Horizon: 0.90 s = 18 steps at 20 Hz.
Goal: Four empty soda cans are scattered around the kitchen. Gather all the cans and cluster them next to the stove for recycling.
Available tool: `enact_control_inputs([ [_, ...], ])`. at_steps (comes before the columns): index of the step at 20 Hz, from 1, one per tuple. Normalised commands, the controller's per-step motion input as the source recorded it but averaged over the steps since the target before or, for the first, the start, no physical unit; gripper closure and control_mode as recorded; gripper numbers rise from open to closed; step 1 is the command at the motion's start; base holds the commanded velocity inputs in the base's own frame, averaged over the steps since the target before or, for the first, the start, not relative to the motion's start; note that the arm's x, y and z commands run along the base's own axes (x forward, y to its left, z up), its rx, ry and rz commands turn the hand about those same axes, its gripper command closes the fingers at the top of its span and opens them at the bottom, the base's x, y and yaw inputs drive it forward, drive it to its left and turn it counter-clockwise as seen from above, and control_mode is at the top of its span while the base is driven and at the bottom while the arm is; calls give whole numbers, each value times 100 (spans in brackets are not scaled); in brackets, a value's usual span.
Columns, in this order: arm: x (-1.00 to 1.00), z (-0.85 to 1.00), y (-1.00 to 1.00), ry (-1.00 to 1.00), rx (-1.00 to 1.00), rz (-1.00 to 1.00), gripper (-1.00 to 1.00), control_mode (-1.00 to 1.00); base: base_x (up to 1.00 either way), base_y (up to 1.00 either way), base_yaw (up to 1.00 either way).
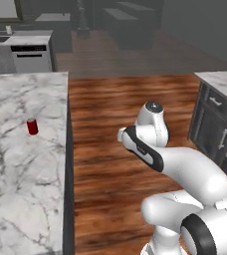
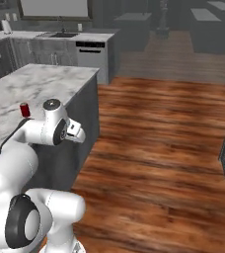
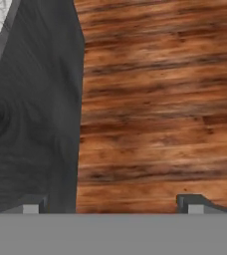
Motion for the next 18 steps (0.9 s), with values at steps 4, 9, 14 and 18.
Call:
enact_control_inputs([
  [4,0,0,0,0,0,0,-100,100,60,-36,12],
  [9,0,0,0,0,0,0,-100,100,60,-30,26],
  [14,0,0,0,0,0,0,-100,100,58,-29,28],
  [18,0,0,0,0,0,0,-100,100,58,-29,27],
])
